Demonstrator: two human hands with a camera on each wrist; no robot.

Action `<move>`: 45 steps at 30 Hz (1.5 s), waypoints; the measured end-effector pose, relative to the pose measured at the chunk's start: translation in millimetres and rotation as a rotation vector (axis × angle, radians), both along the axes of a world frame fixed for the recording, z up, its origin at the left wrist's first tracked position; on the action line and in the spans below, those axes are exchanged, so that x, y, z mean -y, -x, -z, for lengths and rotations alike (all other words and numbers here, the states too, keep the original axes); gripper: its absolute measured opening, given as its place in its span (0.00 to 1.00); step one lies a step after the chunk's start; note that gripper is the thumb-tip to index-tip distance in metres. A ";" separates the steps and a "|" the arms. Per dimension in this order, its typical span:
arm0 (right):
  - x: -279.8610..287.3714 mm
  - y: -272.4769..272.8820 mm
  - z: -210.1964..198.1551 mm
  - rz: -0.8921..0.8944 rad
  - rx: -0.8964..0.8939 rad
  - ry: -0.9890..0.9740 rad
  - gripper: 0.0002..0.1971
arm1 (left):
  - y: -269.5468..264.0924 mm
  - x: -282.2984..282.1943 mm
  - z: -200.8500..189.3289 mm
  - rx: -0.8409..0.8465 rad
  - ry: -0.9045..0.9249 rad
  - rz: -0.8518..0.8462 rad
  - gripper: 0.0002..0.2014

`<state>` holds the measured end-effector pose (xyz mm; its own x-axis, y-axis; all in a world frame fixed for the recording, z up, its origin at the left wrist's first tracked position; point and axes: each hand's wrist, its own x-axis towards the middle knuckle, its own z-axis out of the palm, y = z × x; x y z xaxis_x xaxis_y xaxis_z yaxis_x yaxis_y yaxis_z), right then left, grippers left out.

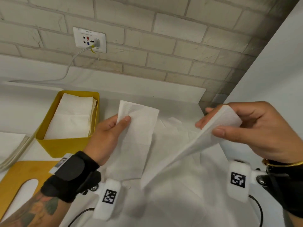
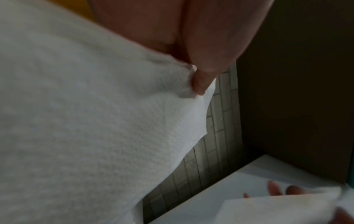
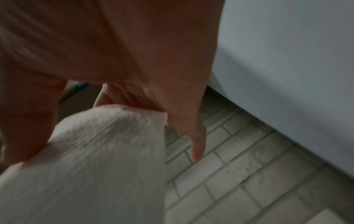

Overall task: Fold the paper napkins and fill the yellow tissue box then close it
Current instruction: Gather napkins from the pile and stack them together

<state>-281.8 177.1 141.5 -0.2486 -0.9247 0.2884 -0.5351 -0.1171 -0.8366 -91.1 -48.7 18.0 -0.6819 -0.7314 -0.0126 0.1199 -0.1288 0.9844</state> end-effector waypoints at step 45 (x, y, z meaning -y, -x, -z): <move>48.8 -30.4 114.6 0.394 0.861 -0.020 0.20 | 8.7 -27.2 36.3 -0.051 -0.484 0.122 0.18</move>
